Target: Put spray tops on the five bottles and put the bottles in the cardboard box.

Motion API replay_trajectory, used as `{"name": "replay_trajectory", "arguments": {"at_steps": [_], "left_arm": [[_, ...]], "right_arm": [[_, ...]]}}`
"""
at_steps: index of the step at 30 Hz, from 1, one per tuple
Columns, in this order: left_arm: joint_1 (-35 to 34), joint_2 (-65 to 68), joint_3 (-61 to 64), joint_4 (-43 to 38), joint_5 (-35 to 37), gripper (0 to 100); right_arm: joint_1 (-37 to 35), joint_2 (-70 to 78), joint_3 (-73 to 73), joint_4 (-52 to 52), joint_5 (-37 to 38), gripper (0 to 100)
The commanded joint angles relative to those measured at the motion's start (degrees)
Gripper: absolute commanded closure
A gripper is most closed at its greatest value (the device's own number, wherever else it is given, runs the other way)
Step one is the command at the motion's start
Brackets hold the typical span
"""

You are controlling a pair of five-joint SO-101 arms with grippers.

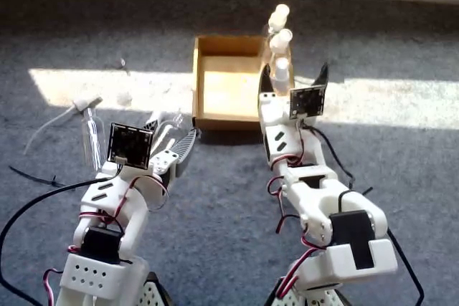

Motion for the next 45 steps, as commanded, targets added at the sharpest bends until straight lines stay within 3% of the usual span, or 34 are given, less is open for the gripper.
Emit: {"name": "replay_trajectory", "arguments": {"at_steps": [1,13,20,25,30,34,37,45], "left_arm": [[0.6,-0.1,-0.5,-1.3,-0.6,75],[0.6,-0.1,-0.5,-1.3,-0.6,75],[0.6,-0.1,-0.5,-1.3,-0.6,75],[0.6,-0.1,-0.5,-1.3,-0.6,75],[0.6,-0.2,-0.5,-1.3,-0.6,75],[0.5,-0.4,-0.5,-1.3,-0.6,75],[0.2,-0.4,-0.5,-1.3,-0.6,75],[-0.7,-0.5,-0.7,-1.3,-0.6,75]], "right_arm": [[-0.1,-3.6,-0.1,-0.8,0.1,60.3],[-0.1,-12.4,-0.6,1.3,0.5,60.4],[-0.4,-25.3,-2.1,21.1,0.2,60.6],[-0.8,-36.0,-5.5,42.4,0.2,60.7],[-7.8,-46.4,-10.3,69.6,0.2,60.7],[-15.8,-53.3,-13.1,82.9,0.2,60.7],[-17.6,-56.5,-13.5,83.8,0.2,60.7],[-13.1,-57.4,-13.6,80.1,0.1,60.7]]}}
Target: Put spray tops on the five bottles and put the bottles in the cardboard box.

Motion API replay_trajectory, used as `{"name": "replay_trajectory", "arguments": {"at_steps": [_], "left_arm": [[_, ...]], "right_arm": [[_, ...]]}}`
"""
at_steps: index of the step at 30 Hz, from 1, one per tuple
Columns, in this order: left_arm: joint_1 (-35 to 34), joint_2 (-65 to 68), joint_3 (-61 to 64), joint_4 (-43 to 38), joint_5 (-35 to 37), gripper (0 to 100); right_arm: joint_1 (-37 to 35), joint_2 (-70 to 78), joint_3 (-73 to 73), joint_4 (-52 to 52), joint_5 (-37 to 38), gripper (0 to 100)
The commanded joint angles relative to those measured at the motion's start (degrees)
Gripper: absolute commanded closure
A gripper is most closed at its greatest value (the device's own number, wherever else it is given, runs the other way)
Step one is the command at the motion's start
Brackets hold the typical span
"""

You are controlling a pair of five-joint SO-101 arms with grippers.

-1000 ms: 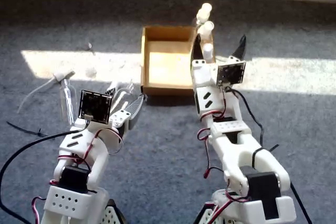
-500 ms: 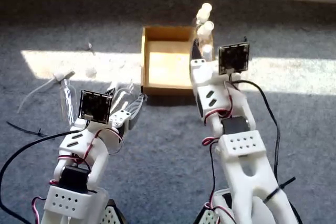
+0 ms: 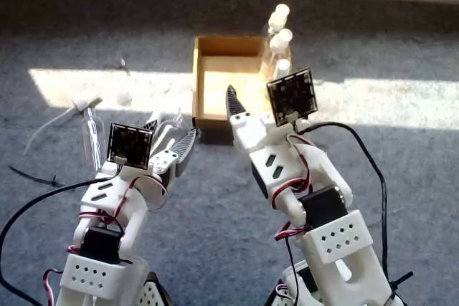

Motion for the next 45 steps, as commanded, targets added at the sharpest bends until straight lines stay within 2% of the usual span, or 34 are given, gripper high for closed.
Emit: {"name": "replay_trajectory", "arguments": {"at_steps": [1,3,7,10,12,19,22,30,40,45], "left_arm": [[-0.7,-0.5,-0.7,-1.1,-0.6,75],[-0.7,-0.5,-0.7,-1.1,-0.6,75],[-0.6,-0.6,-0.6,-1.1,-0.6,75],[-0.6,-0.6,-0.7,-1.1,-0.4,75],[-0.7,-0.6,-0.9,-1.1,-0.3,75],[0.6,-0.7,-6.0,-0.7,0.5,75],[4.2,-0.7,-6.5,-0.7,3.7,75],[11.6,-0.7,-6.6,-0.6,3.5,75],[12.7,-0.7,-7.3,-0.5,3.4,75],[13.0,-0.7,-11.2,4.3,-0.2,75]], "right_arm": [[1.0,-1.2,-3.6,0.3,-1.1,61.1],[0.9,-1.2,-3.6,4.1,-6.9,62.4],[-0.5,-1.1,-3.5,10.4,-24.0,65.1],[-5.8,-1.1,-3.2,13.2,-35.3,65.2],[-8.9,-1.1,-2.5,13.7,-39.7,65.2],[-10.1,-1.1,4.2,11.1,-40.4,65.2],[-10.4,-1.1,6.9,7.8,-40.4,65.2],[-10.2,-1.1,9.3,6.0,-40.5,65.2],[-10.3,-0.6,9.5,6.0,-40.3,65.2],[-10.4,4.2,9.0,6.0,-40.3,65.2]]}}
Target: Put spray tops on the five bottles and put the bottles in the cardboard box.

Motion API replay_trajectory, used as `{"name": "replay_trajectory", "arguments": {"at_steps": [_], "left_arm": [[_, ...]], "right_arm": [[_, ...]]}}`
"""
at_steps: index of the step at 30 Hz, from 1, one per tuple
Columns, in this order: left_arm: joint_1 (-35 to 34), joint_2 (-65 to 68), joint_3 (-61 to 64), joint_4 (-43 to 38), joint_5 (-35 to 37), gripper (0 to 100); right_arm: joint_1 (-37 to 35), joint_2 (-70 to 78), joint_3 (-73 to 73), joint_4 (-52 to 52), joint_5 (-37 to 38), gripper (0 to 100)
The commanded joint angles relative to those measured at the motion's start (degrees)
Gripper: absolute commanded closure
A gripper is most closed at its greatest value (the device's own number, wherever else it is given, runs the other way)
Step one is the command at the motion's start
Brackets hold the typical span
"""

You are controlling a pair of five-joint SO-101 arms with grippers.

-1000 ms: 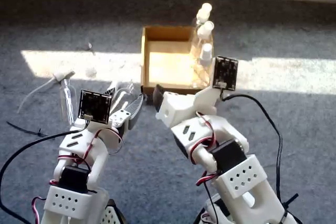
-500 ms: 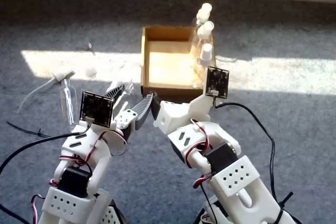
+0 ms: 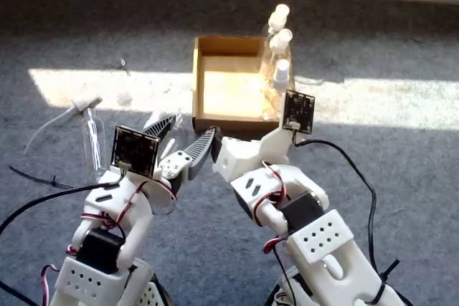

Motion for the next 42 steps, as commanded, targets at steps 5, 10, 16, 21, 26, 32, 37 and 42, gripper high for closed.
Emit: {"name": "replay_trajectory", "arguments": {"at_steps": [5,10,16,21,26,32,37,42], "left_arm": [[0.6,-0.6,-4.2,1.6,-3.6,75],[-1.9,-0.5,-4.2,1.8,-3.6,75],[-2.0,-0.5,-4.2,1.8,-3.4,75],[-2.1,-0.5,-4.2,1.7,-3.3,75],[-2.2,-0.5,-4.2,1.7,-3.3,75],[-2.2,-0.5,-4.2,1.7,-3.3,75],[-2.2,-0.5,-4.2,1.8,-3.3,75],[-5.7,-0.5,-4.2,1.7,-3.3,75]], "right_arm": [[-1.9,3.4,-0.7,-1.3,-0.7,65.2],[-4.1,3.4,-0.3,-1.2,-0.7,65.2],[-4.4,3.4,-0.2,-1.2,-0.8,65.2],[-6.9,3.4,-0.2,-1.2,-0.5,65.2],[-7.1,3.4,-0.2,-1.2,-0.7,65.2],[-7.3,3.4,-0.2,-1.1,-0.5,65.2],[-7.3,3.4,-0.2,-1.2,-0.8,65.2],[-7.1,3.4,0.0,-1.1,-0.4,65.2]]}}
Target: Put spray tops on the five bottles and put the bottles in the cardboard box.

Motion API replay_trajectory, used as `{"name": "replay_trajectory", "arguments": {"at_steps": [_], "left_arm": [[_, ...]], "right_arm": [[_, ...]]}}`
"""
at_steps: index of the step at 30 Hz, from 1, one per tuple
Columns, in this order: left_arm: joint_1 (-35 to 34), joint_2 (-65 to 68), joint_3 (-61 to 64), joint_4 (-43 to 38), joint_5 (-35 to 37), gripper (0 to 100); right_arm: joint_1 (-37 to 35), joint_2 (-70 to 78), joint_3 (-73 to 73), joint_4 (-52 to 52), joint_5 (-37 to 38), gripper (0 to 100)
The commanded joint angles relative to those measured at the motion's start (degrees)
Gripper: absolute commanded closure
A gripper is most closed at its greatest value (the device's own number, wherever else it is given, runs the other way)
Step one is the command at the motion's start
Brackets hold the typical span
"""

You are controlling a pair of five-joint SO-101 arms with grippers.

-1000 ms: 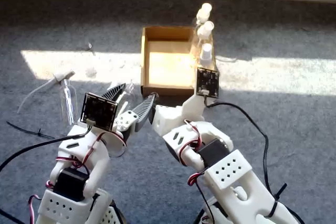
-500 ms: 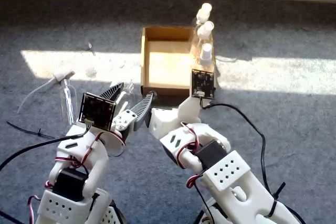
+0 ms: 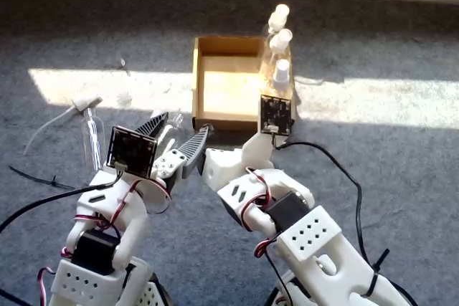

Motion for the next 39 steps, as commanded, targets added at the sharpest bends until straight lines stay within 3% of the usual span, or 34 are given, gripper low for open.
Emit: {"name": "replay_trajectory", "arguments": {"at_steps": [1,7,11,17,29,39], "left_arm": [[-4.0,-0.2,-2.4,0.1,-0.2,75],[-14.6,0.0,-2.4,0.4,-0.2,75],[-19.8,0.1,-1.6,0.2,-0.2,75],[-20.0,-0.4,-0.2,0.0,-0.2,75],[-20.5,-18.4,15.6,-8.3,-0.5,74],[-19.8,-16.3,15.9,-8.6,-0.6,74]], "right_arm": [[-1.2,0.1,0.0,-0.9,-0.1,65.2],[-0.3,0.1,2.2,-0.9,0.0,65.2],[6.8,0.1,2.2,-0.9,-0.1,65.2],[15.2,0.5,2.3,-0.9,-0.1,65.2],[15.3,0.6,2.3,-1.3,-0.1,65.2],[15.3,0.6,2.3,-1.3,0.1,65.2]]}}
